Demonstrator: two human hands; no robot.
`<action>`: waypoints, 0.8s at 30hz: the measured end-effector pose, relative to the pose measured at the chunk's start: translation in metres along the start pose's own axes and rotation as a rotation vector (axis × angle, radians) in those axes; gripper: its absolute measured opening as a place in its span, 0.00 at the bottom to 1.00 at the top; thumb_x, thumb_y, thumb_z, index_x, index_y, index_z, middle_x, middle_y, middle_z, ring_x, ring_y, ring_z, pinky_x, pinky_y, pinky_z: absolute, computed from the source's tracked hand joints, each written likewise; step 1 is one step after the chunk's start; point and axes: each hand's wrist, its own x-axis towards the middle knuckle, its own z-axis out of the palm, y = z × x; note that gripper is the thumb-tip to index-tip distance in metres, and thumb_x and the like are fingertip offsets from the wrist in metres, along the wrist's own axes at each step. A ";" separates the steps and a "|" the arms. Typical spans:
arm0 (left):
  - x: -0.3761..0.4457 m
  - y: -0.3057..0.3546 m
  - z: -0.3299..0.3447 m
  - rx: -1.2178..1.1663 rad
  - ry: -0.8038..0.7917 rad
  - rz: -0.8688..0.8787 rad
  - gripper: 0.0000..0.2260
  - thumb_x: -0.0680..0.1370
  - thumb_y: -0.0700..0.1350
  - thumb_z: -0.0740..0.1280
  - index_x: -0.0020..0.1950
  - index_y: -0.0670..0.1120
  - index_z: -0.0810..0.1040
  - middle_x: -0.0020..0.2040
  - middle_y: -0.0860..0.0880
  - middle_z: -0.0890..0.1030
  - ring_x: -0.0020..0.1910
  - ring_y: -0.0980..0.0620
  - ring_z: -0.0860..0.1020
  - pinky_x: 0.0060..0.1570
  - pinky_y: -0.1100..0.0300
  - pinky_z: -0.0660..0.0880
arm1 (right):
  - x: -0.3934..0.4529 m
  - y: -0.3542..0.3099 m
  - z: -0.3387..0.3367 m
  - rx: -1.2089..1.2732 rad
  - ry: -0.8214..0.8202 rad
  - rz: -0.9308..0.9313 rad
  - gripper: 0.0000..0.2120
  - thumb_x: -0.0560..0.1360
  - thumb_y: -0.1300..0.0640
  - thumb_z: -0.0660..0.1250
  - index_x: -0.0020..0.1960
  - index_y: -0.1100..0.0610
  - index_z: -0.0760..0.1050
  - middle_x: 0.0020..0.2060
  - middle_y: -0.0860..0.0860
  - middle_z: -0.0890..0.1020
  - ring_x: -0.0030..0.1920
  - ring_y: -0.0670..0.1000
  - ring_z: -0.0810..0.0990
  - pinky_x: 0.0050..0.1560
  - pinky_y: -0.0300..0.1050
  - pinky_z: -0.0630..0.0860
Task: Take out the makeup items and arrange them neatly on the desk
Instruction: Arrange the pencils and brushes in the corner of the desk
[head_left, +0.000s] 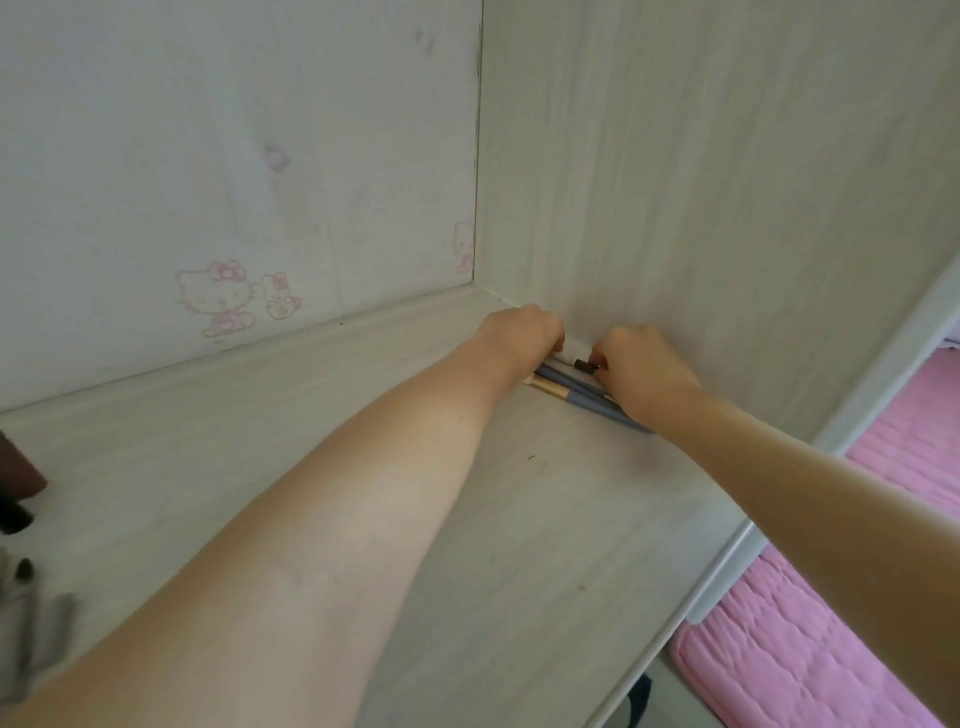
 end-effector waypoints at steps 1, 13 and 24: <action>-0.001 0.001 0.000 0.042 0.016 0.012 0.17 0.78 0.37 0.61 0.65 0.47 0.75 0.61 0.42 0.76 0.58 0.41 0.76 0.45 0.56 0.67 | -0.001 0.000 0.001 0.012 0.016 0.008 0.11 0.75 0.66 0.63 0.54 0.59 0.81 0.46 0.61 0.81 0.46 0.62 0.80 0.49 0.51 0.79; -0.042 -0.020 -0.019 0.008 0.292 0.166 0.08 0.78 0.35 0.59 0.54 0.44 0.74 0.50 0.45 0.78 0.51 0.44 0.74 0.43 0.50 0.73 | -0.028 -0.015 -0.017 0.363 0.258 -0.012 0.07 0.77 0.62 0.63 0.53 0.60 0.77 0.47 0.56 0.79 0.47 0.57 0.77 0.49 0.51 0.76; -0.161 -0.033 -0.051 -0.236 0.412 0.083 0.09 0.82 0.41 0.57 0.58 0.45 0.76 0.50 0.47 0.78 0.53 0.47 0.72 0.49 0.49 0.72 | -0.094 -0.068 -0.054 0.607 0.341 -0.144 0.06 0.76 0.60 0.64 0.52 0.54 0.77 0.40 0.46 0.80 0.44 0.50 0.79 0.45 0.44 0.76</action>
